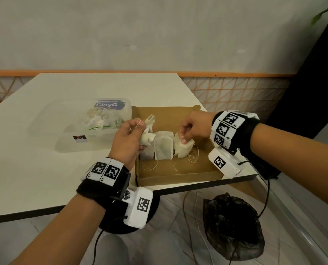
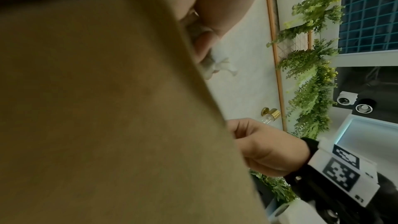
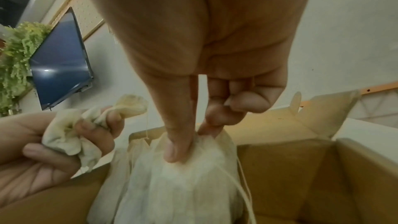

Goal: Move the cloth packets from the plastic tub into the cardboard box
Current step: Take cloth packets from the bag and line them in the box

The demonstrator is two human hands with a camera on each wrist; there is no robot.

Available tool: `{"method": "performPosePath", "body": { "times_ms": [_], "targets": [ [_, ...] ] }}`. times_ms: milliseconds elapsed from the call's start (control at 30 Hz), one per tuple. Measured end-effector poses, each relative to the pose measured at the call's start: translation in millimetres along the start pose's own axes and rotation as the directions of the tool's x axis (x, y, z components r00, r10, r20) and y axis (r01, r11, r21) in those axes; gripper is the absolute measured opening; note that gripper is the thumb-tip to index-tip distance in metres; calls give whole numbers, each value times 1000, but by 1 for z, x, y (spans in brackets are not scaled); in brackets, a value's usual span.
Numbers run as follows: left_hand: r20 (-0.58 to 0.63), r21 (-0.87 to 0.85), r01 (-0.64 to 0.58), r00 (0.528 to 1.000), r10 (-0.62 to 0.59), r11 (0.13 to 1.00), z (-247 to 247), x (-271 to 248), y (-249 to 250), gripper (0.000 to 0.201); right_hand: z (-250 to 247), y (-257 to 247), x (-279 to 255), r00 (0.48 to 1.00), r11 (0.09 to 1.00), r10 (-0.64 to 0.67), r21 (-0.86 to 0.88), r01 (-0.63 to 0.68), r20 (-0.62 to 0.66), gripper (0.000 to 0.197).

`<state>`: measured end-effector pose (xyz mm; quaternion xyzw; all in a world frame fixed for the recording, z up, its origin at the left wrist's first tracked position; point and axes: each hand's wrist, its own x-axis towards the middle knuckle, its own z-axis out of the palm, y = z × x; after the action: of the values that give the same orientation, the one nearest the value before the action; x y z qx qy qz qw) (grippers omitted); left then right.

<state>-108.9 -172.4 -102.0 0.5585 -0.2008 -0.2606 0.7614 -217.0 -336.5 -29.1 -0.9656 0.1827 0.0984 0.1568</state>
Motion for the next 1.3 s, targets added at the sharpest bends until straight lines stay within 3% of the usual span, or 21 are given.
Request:
{"method": "performPosePath", "body": {
  "times_ms": [267, 433, 600, 767, 833, 933, 1033, 1133, 1200, 1300],
  "targets": [
    [-1, -15, 12, 1000, -13, 1000, -2, 0, -1, 5, -18, -6, -8, 998, 998, -62, 19, 61, 27, 9],
    [10, -29, 22, 1000, -22, 999, -2, 0, -3, 7, -2, 1, 4, 1000, 999, -19, -30, 19, 1, 18],
    [16, -24, 28, 999, -27, 999, -3, 1, -1, 5, -2, 1, 11, 998, 996, 10, -92, -16, -69, 18],
    [27, -23, 32, 999, -32, 999, -2, 0, 0, 6, -9, -4, -7, 962, 1000, -19, -27, 12, -272, 16],
    [23, -14, 36, 999, -36, 999, -3, 0, 1, 5, -5, -6, -24, 982, 999, -39, -21, 36, -183, 4],
    [21, -11, 44, 999, -43, 999, -2, 0, 2, 7, 12, -4, -41, 995, 999, 6, -51, -1, 99, 10],
    [46, -21, 63, 997, -62, 998, 1, -2, 5, 8, 27, 6, -35, 988, 995, 60, -93, -47, 145, 19],
    [116, -66, 110, 988, -102, 992, 6, -6, 10, 7, 26, 13, -26, 994, 996, 56, -68, -50, 90, 22],
    [194, -110, 152, 973, -129, 982, 8, -9, 14, 6, 17, 11, -24, 999, 999, 28, -18, -29, -40, 16],
    [283, -112, 181, 948, -143, 977, 9, -11, 16, 8, 1, 0, -22, 969, 965, -11, 250, 75, -249, 26]
  ]
}}
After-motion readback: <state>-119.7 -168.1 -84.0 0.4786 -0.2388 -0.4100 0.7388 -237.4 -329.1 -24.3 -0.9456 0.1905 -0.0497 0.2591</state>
